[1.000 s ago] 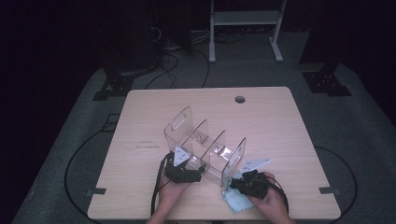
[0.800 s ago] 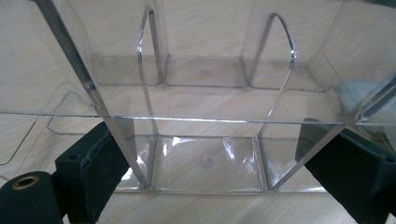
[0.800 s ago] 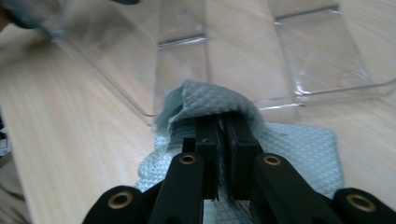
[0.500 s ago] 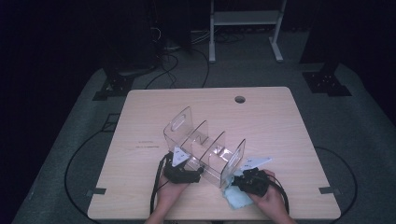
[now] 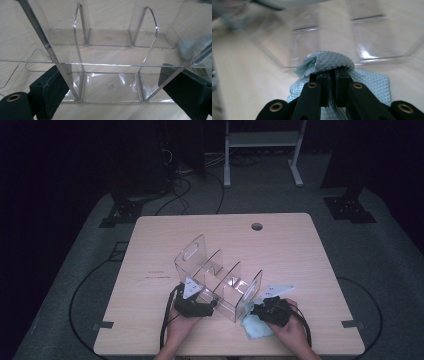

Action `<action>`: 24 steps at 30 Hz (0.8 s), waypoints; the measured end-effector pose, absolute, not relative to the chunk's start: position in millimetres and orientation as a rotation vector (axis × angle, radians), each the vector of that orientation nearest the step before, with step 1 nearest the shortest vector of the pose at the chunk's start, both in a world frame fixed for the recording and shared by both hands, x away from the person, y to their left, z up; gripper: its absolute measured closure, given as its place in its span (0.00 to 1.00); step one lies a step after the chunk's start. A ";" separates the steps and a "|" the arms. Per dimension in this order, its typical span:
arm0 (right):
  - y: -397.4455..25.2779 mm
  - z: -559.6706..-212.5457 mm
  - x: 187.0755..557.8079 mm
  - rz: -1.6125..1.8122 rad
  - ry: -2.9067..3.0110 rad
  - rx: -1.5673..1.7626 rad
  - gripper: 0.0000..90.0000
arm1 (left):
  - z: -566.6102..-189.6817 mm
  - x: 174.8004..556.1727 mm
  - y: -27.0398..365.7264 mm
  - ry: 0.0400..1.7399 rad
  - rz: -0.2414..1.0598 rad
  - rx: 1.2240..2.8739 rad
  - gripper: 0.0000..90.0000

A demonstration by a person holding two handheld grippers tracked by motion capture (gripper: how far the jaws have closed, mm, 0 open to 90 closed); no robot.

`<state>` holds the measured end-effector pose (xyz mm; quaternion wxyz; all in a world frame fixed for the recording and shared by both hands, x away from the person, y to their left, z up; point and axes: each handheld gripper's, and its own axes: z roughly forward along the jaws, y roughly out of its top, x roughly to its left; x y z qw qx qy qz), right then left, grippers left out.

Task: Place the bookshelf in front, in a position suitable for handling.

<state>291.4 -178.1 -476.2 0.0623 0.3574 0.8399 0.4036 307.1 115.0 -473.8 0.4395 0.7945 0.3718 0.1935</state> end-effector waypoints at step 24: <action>-208.7 -483.8 316.4 1.201 2.467 1.247 0.94 | -473.7 306.2 115.3 0.880 0.461 1.987 0.09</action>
